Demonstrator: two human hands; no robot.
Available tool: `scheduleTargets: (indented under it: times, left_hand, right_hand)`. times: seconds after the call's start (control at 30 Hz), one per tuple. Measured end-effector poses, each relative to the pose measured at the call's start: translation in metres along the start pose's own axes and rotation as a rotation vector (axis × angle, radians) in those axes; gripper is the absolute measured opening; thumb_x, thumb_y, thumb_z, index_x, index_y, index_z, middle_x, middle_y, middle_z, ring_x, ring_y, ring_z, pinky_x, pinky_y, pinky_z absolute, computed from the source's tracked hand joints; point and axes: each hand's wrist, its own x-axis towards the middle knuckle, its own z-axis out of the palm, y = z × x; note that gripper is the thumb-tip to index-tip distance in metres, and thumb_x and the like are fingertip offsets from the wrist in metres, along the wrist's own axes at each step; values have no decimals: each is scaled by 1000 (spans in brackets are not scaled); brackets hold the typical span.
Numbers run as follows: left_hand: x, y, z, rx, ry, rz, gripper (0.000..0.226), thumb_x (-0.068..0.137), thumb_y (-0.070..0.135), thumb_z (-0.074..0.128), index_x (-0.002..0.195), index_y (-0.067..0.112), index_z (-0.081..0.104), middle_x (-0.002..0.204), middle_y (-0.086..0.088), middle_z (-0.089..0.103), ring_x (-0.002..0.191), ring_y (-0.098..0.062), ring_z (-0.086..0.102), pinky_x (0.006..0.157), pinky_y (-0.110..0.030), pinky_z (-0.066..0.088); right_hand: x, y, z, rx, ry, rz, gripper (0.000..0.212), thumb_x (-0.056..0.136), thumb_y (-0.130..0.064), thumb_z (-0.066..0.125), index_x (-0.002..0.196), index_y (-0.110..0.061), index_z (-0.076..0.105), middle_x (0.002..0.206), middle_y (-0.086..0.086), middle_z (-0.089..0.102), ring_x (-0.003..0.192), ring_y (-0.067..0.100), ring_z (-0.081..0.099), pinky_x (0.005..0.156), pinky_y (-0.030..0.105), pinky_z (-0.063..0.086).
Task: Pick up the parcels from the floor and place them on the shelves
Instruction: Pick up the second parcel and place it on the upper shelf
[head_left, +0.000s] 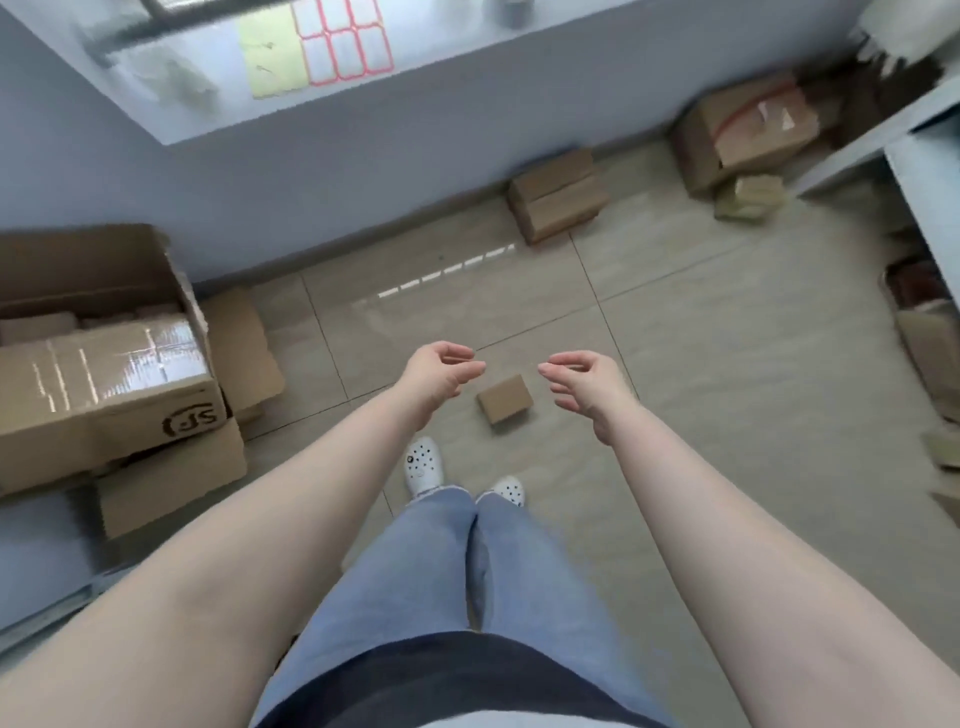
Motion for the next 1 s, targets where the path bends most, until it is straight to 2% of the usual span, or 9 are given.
scheduleTargets:
  times: [0.13,0.23,0.37,0.47,0.6,0.7,0.8,0.9,1.0]
  left_hand:
    - [38,-24,27,101,-47,-18,37,90,11,71,125,4,61,116,-11,62,103,-20,57,76,-23,48]
    - [92,-56,47,222,-50,-32,46,88,17,73,131,9,58,131,-13,57,111,-21,56,94,-30,47]
    - [183,-115,73,380,-57,-50,63,86,23,76,143,14,50,149,-14,47,136,-26,48,111,-39,42]
    - [259,-166,92,465,-67,-46,69,87,24,75,147,14,44,154,-14,41,142,-28,42,112,-36,39]
    - [355,-231,111,553,-63,-37,70,88,26,74,149,15,40,156,-11,38,140,-28,44,98,-30,42]
    - [415,-272,123,603,-60,-30,73,87,29,74,150,16,39,155,-8,38,139,-29,46,107,-35,43]
    - [457,-301,132,627,-68,-31,75,87,27,74,151,16,38,156,-8,40,144,-28,40,112,-38,40]
    - [476,-317,139,616,-78,-51,73,87,25,74,151,16,40,151,-12,46,139,-29,46,113,-39,40]
    - [476,-319,141,620,-69,-62,65,85,25,76,143,18,49,138,-16,55,124,-32,58,106,-43,47]
  right_hand:
    - [34,42,-8,123,73,65,44,83,-14,74,123,-6,57,104,10,59,93,20,59,83,35,54]
    - [86,87,-1,210,107,129,53,82,-15,75,129,-10,51,103,7,61,101,22,58,95,42,52]
    - [175,166,22,313,151,229,71,82,-17,76,141,-12,37,122,11,54,108,22,55,92,38,49]
    - [248,230,44,352,194,302,80,80,-22,78,144,-14,32,128,13,54,111,24,56,93,38,49]
    - [338,307,72,425,204,407,89,78,-29,79,149,-17,27,142,14,49,120,24,53,104,42,47]
    - [393,345,92,488,193,452,91,80,-31,77,152,-16,23,150,13,42,131,26,47,108,44,43]
    - [435,370,108,501,191,462,84,81,-33,75,149,-12,30,147,10,46,125,24,51,106,44,45]
    - [458,381,118,541,159,440,53,87,-29,70,132,-9,52,132,6,60,111,20,56,105,42,46]
    - [460,378,120,618,154,396,27,89,-21,68,113,-11,60,127,10,65,112,26,63,99,42,51]
